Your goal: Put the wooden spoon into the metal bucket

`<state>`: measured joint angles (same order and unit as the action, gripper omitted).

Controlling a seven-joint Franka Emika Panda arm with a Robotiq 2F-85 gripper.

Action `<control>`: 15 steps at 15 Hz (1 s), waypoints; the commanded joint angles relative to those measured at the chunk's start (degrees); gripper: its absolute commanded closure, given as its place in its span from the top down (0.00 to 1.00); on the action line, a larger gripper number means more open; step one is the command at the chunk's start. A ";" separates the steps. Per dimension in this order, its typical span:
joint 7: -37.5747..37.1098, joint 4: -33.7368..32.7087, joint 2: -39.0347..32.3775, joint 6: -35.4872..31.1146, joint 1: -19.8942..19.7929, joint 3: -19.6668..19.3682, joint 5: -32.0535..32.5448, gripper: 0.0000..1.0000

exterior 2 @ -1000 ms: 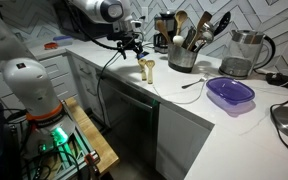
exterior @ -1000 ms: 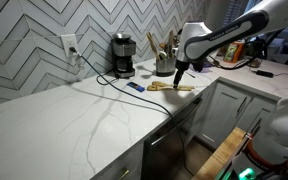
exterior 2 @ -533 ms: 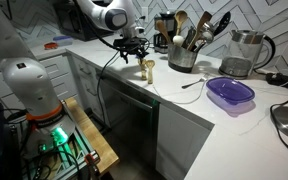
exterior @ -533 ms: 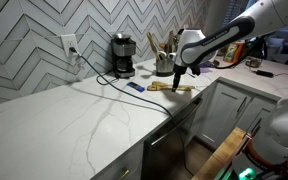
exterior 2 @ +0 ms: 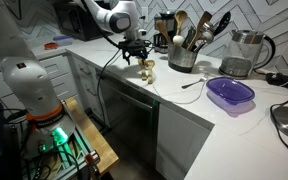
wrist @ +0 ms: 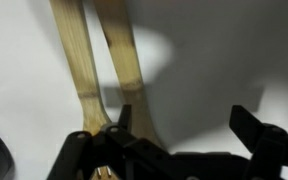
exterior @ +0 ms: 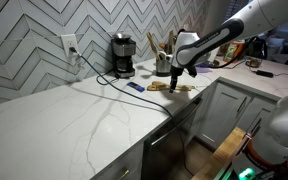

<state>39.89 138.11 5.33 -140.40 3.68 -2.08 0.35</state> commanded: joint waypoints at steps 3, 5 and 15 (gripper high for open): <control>4.37 -3.66 -4.08 -0.14 -0.91 0.30 -0.77 0.83; 4.92 -4.75 -5.16 -0.05 -1.23 0.44 -0.75 0.71; 7.99 -7.93 -8.70 -0.09 -2.67 1.14 0.12 0.42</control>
<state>46.20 131.16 -2.05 -140.40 2.19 -1.72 0.20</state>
